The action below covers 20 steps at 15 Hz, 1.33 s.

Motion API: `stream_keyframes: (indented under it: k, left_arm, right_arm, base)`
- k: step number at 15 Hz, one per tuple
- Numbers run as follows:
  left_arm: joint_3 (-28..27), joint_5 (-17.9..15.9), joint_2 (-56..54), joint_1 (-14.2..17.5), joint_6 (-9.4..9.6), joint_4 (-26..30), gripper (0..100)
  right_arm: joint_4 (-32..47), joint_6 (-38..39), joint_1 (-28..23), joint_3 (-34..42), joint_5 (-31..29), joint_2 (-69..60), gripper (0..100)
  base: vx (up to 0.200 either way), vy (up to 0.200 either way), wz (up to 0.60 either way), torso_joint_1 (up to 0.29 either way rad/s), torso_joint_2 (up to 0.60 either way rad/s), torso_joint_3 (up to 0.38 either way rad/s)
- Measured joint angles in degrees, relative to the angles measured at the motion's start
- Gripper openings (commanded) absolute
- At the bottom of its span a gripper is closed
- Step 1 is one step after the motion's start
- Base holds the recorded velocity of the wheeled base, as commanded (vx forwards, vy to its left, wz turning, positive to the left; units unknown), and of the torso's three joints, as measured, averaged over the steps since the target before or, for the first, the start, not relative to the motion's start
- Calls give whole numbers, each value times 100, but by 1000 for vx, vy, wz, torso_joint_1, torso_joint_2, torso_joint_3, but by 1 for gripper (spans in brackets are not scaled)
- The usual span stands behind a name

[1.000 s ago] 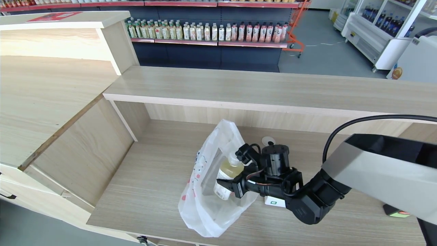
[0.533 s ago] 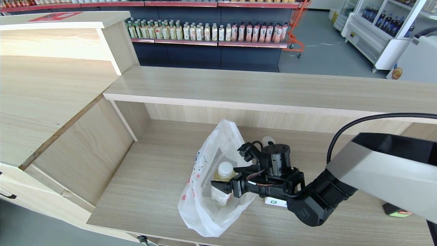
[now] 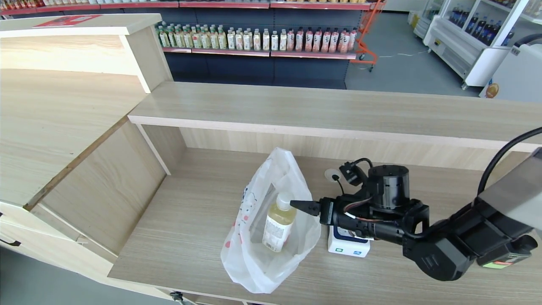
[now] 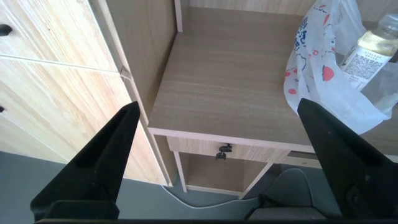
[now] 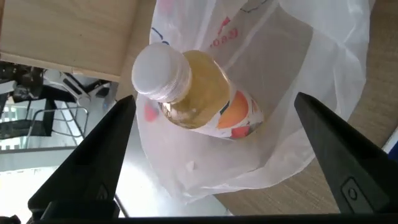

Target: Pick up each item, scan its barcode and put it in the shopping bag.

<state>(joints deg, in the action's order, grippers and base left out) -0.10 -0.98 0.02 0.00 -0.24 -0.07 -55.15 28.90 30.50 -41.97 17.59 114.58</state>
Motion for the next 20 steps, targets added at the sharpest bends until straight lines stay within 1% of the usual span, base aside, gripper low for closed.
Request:
stream_keyframes:
  k: [2, 7, 9, 11, 13, 15, 17, 20]
  left_arm:
    - [0, 2, 0, 0, 0, 0, 100]
    - [0, 0, 0, 0, 2, 0, 100]
    - [0, 2, 0, 0, 2, 0, 100]
    - [0, 0, 0, 0, 2, 0, 100]
    - [0, 0, 0, 0, 0, 0, 100]
    - [0, 0, 0, 0, 0, 0, 100]
    - [0, 0, 0, 0, 0, 0, 100]
    - [0, 0, 0, 0, 2, 0, 100]
  right_arm:
    - [13, 110, -52, 276, 4, -345, 100]
    - [41, 205, -16, 380, 6, -673, 100]
    - [68, 202, -154, 433, 6, -813, 100]
    - [354, 132, -490, 662, 4, -1161, 100]
    - [1013, -215, -939, 894, -9, -1652, 100]
    - [1957, -1251, -1609, 1072, -27, -2374, 100]
    - [2850, -1876, -2177, 1157, -49, -3259, 100]
    - [4543, -2289, -2744, 1193, -84, -4565, 100]
  base:
    - [0, 0, 0, 0, 0, 0]
    - [0, 0, 0, 0, 0, 0]
    - [0, 0, 0, 0, 0, 0]
    - [0, 0, 0, 0, 0, 0]
    - [0, 0, 0, 0, 0, 0]
    - [0, 0, 0, 0, 0, 0]
    - [0, 0, 0, 0, 0, 0]
    - [0, 0, 0, 0, 0, 0]
